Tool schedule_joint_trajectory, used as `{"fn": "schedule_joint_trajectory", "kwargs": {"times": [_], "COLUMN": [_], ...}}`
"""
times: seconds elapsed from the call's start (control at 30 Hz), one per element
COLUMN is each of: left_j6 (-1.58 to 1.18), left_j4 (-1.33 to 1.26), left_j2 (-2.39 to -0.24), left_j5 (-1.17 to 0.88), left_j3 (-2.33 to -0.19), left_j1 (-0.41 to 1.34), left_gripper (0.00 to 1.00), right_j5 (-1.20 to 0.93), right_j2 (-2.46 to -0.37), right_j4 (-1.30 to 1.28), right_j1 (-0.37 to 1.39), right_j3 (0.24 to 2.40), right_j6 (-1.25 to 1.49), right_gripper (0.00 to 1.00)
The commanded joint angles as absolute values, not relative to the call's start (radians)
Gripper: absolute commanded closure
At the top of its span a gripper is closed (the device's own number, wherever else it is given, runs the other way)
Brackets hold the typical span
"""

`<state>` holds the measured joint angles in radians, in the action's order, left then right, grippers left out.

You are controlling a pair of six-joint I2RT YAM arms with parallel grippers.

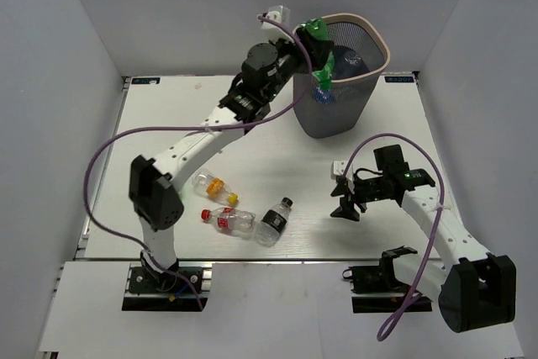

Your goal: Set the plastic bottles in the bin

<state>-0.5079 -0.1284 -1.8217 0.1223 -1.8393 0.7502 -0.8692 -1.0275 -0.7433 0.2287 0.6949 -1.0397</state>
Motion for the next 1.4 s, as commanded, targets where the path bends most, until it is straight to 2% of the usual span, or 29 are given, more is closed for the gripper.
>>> {"fn": "schedule_joint_trajectory", "kwargs": {"times": [0.0,0.13,0.23,0.27,0.3,0.33,0.37,0.4,0.43,0.57,0.6,0.67,0.77,0.8,0.9,0.93,1.03,1.07,1.23,1.37], "left_j6": [-0.555,-0.575,-0.557,-0.542,-0.541,-0.526,-0.516,-0.503,-0.503,-0.393,-0.340,-0.293,-0.278,-0.287,-0.334,-0.372,-0.593,-0.735,-1.069,-1.305], "left_j4": [-0.268,-0.282,-0.215,-0.197,-0.186,-0.186,-0.152,-0.138,-0.129,-0.080,0.002,0.093,0.176,0.192,0.322,0.431,0.675,0.740,0.974,1.086], "left_j2": [-1.940,-2.104,-2.198,-2.219,-2.245,-2.246,-2.246,-2.234,-2.217,-2.091,-2.062,-1.944,-1.774,-1.650,-1.476,-1.372,-1.234,-1.160,-1.006,-0.973], "left_j5": [0.091,0.164,0.222,0.236,0.248,0.259,0.268,0.268,0.268,0.268,0.268,0.278,0.301,0.301,0.398,0.426,0.520,0.549,0.512,0.411], "left_j3": [-1.943,-2.190,-2.357,-2.377,-2.391,-2.391,-2.391,-2.391,-2.349,-2.261,-2.238,-2.182,-1.926,-1.784,-1.547,-1.495,-1.313,-1.255,-1.103,-0.997], "left_j1": [0.755,0.755,0.764,0.764,0.764,0.764,0.764,0.764,0.764,0.764,0.764,0.764,0.753,0.741,0.741,0.741,0.741,0.741,0.750,0.759], "left_gripper": [0.66,0.62,0.52,0.45,0.28,0.16,0.06,0.00,0.00,0.00,0.00,0.00,0.00,0.00,0.00,0.00,0.00,0.00,0.00,0.00], "right_j5": [-0.862,-0.833,-0.830,-0.831,-0.834,-0.834,-0.834,-0.830,-0.830,-0.928,-0.946,-0.947,-0.927,-0.913,-0.894,-0.876,-0.835,-0.816,-0.756,-0.719], "right_j2": [-1.035,-1.019,-1.003,-0.999,-0.996,-0.989,-0.980,-0.976,-0.967,-0.982,-0.982,-1.005,-1.121,-1.146,-1.272,-1.296,-1.393,-1.437,-1.517,-1.606], "right_j4": [-0.727,-0.696,-0.692,-0.692,-0.687,-0.686,-0.664,-0.658,-0.643,-0.621,-0.609,-0.531,-0.443,-0.455,-0.508,-0.521,-0.529,-0.511,-0.454,-0.616], "right_j1": [0.251,0.267,0.278,0.278,0.284,0.284,0.285,0.288,0.293,0.316,0.324,0.357,0.417,0.428,0.523,0.535,0.615,0.656,0.732,0.790], "right_j3": [0.678,0.660,0.637,0.632,0.618,0.617,0.612,0.606,0.606,0.624,0.617,0.598,0.615,0.627,0.715,0.730,0.808,0.843,0.890,0.963], "right_j6": [-1.068,-1.029,-1.016,-1.005,-0.999,-0.993,-0.977,-0.970,-0.962,-1.107,-1.246,-1.294,-1.450,-1.533,-1.678,-1.745,-1.796,-1.793,-1.782,-1.881], "right_gripper": [0.33,0.33,0.33,0.33,0.33,0.31,0.30,0.27,0.23,0.19,0.17,0.15,0.15,0.15,0.12,0.12,0.11,0.11,0.11,0.11]}}
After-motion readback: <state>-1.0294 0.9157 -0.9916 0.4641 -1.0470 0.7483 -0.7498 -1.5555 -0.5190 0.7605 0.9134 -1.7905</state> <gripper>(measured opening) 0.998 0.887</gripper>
